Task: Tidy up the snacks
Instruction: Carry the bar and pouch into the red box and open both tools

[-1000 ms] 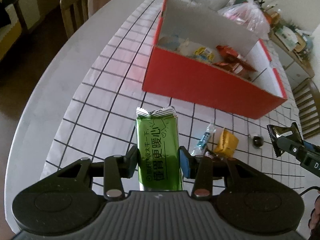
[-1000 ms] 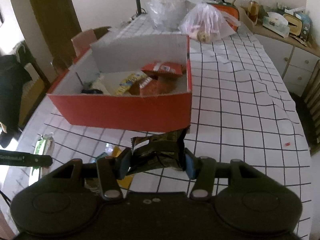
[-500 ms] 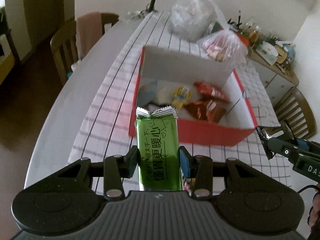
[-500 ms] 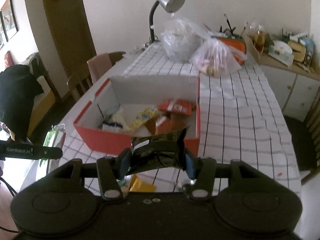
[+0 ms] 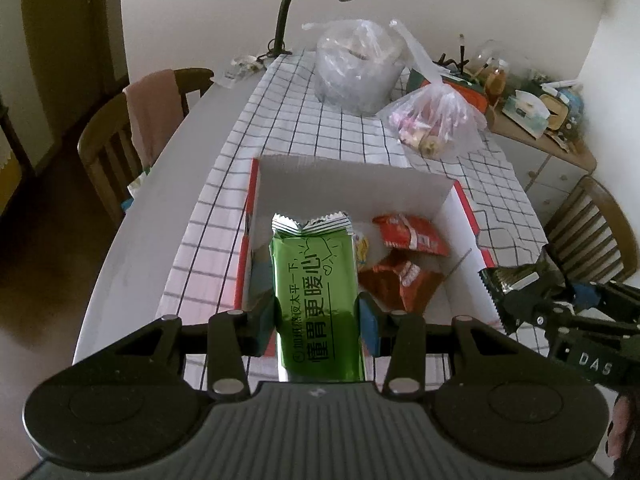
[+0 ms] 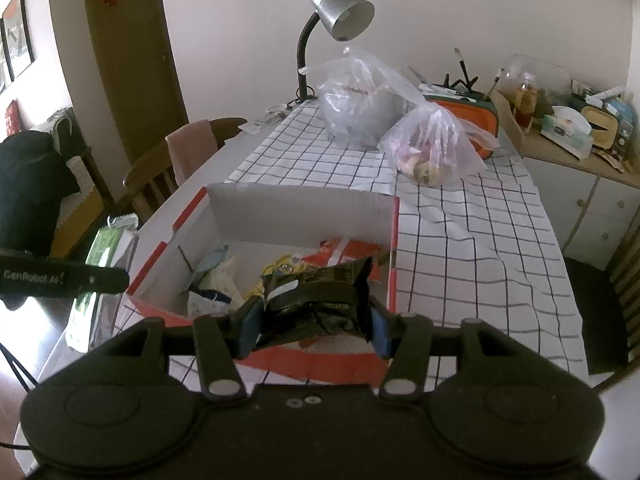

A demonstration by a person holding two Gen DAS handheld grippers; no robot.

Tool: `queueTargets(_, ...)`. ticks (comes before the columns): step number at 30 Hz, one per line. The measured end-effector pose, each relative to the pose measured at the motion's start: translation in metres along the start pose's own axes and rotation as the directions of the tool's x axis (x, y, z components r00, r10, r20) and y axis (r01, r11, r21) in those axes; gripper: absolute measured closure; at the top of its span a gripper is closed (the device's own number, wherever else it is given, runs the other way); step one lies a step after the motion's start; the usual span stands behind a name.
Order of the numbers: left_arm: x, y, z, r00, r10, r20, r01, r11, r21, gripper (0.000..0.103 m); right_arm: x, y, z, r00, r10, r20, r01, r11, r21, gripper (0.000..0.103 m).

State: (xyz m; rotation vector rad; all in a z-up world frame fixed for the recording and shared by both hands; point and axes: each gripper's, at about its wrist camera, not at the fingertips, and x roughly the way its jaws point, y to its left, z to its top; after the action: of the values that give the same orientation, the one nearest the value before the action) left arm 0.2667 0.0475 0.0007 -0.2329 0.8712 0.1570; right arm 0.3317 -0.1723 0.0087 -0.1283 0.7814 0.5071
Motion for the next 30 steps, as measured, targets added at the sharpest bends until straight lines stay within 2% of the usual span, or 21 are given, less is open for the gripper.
queueTargets(11, 0.046, -0.007, 0.039, 0.997, 0.074, -0.013, -0.074, 0.996, 0.042, 0.060, 0.058, -0.002, 0.018, 0.997, -0.008, -0.072, 0.006, 0.999, -0.034, 0.051)
queueTargets(12, 0.051, -0.007, 0.042, 0.997, 0.078, -0.018, -0.077, 0.996, 0.045, 0.060, 0.062, -0.003, 0.019, 0.997, -0.004, -0.077, 0.001, 0.999, -0.034, 0.056)
queueTargets(16, 0.071, -0.006, 0.050, 0.994, 0.092, -0.051, -0.089, 0.994, 0.060, 0.060, 0.083, 0.000, 0.024, 0.994, 0.016, -0.111, -0.021, 0.999, -0.047, 0.059)
queueTargets(18, 0.084, -0.006, 0.051, 0.991, 0.110, -0.077, -0.105, 0.992, 0.071, 0.060, 0.092, 0.002, 0.024, 0.991, 0.024, -0.131, -0.032, 0.997, -0.066, 0.066)
queueTargets(30, 0.144, -0.011, 0.039, 0.967, 0.143, -0.213, -0.121, 0.986, 0.112, 0.060, 0.119, -0.010, 0.009, 0.978, 0.065, -0.201, -0.078, 0.995, -0.056, 0.059)
